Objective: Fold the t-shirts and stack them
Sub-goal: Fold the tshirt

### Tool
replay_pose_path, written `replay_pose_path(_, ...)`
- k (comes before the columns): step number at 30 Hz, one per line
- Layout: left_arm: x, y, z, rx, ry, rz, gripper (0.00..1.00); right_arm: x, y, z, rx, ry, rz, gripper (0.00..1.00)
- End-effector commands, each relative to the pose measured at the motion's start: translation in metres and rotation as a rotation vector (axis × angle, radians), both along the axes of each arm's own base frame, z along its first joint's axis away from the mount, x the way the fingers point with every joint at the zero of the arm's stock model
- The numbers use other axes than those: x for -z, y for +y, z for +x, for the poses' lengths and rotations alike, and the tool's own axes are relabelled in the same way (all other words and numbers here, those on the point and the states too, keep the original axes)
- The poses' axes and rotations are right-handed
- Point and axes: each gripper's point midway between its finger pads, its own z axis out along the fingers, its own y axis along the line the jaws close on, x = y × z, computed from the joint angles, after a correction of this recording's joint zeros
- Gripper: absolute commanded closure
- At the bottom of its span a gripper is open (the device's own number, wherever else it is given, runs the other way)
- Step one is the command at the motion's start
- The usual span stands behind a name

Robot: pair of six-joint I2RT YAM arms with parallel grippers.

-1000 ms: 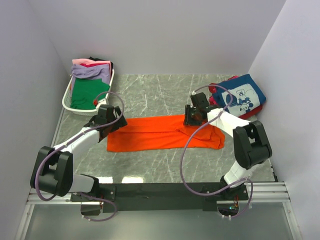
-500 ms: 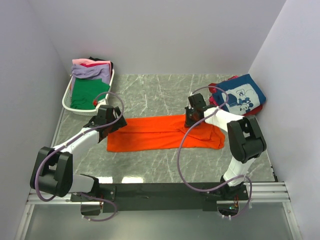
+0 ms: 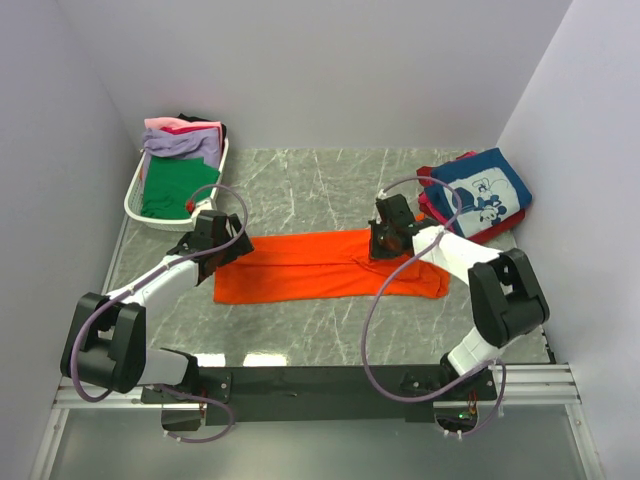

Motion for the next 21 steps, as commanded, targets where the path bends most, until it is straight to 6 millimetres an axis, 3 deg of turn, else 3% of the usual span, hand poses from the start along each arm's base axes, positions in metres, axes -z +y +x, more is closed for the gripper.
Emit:
replay_pose_path(1,-0.007,0.001,0.003,-0.001,-0.025,-0.004,0.01,-0.023,0.007,-0.004,0.011,-0.066,0.026,1.00)
replay_pose_path(7,-0.010,0.000,0.004,0.003,-0.042,-0.013,0.01,-0.033,0.017,-0.021,0.015,-0.084,0.058,1.00)
replay_pose_path(16,-0.013,-0.006,0.009,0.023,-0.057,-0.033,0.01,-0.029,0.008,-0.050,0.058,-0.074,0.042,0.99)
replay_pose_path(19,-0.011,-0.008,0.012,0.028,-0.055,-0.036,0.01,-0.024,0.004,-0.062,0.064,-0.056,0.043,0.91)
replay_pose_path(21,-0.010,-0.009,0.014,0.032,-0.053,-0.036,0.01,-0.024,0.004,-0.067,0.061,-0.052,0.047,0.81)
